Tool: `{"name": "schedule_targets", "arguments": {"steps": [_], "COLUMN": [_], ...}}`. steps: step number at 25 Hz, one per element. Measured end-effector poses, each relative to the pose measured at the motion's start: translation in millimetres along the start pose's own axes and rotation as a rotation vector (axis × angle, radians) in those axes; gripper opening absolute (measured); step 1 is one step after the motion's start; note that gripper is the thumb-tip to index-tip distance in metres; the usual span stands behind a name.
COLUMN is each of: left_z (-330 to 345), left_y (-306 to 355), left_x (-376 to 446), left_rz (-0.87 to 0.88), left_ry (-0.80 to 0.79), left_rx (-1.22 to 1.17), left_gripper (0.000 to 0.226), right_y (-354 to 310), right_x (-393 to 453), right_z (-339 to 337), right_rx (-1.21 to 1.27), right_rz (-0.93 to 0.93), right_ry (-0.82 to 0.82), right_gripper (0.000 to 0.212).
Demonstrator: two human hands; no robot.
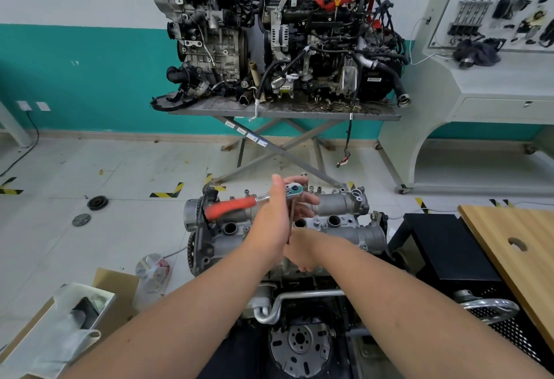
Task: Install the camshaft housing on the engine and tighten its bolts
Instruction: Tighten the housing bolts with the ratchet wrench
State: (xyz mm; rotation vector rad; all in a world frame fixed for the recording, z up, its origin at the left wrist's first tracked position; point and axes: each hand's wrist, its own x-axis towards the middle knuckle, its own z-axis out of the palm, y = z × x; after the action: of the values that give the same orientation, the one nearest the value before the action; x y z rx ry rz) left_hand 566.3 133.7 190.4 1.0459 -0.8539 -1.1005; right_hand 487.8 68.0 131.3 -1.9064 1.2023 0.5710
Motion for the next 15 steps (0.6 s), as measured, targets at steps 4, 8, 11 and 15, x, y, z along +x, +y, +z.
{"name": "schedule_targets", "arguments": {"steps": [4, 8, 11, 15], "left_z": [-2, -13, -11, 6], "left_y": [19, 53, 67, 72], "left_x": [14, 15, 21, 25], "left_rz": [-0.231, -0.355, -0.295, -0.026], "left_ry": [0.032, -0.300, -0.404, -0.398], "left_rx": [-0.018, 0.505, 0.822, 1.280], "left_gripper": [0.051, 0.045, 0.041, 0.041], "right_y": [3, 5, 6, 5], "right_x": [-10, -14, -16, -15], "right_z": [-1, -2, -2, -2], "right_rx": [-0.029, -0.056, -0.055, -0.062], "right_rz": [-0.062, -0.128, -0.149, -0.142], "right_ry": [0.121, 0.143, 0.151, 0.163], "right_gripper": [0.051, 0.051, 0.048, 0.050]}}
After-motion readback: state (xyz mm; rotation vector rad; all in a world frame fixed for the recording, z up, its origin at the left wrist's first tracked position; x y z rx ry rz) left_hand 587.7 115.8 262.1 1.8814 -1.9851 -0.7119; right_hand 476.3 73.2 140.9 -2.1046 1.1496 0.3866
